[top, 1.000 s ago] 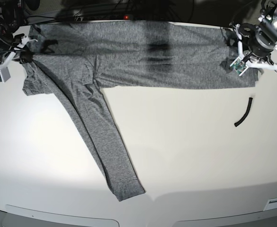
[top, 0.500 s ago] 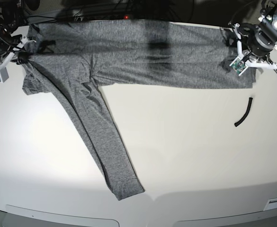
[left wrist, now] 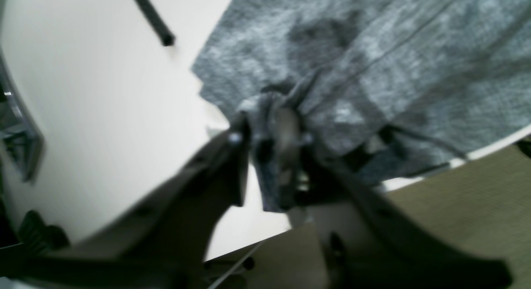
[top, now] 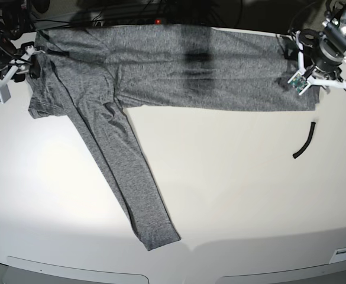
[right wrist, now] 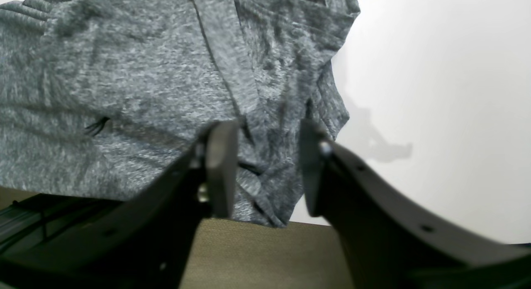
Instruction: Fold the T-shirt properly
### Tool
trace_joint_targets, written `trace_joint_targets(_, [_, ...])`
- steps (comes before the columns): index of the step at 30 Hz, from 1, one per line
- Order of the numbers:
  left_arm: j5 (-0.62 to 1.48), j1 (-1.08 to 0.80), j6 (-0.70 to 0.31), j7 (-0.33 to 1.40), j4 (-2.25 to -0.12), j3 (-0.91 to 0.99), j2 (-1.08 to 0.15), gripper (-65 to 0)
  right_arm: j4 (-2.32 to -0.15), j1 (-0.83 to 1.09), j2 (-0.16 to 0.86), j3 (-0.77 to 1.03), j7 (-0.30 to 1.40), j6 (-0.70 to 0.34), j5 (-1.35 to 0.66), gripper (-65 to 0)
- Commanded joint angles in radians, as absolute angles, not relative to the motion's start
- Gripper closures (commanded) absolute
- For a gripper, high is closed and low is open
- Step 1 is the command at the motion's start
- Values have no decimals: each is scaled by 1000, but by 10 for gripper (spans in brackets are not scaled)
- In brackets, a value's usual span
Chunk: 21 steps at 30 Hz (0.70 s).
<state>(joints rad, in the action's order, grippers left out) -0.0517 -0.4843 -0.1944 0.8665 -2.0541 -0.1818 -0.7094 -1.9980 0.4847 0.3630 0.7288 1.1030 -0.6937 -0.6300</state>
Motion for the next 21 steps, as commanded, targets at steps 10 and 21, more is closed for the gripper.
trace_joint_targets(10, [-79, -482, -190, 862, -2068, -171, -724, -172, -2016, 482, 380, 739, 1065, -698, -628, -296])
trace_joint_targets(21, [-150, -459, -144, 602, -2068, -171, -723, -205, -2016, 399, 373, 713, 869, -680, -919, -296])
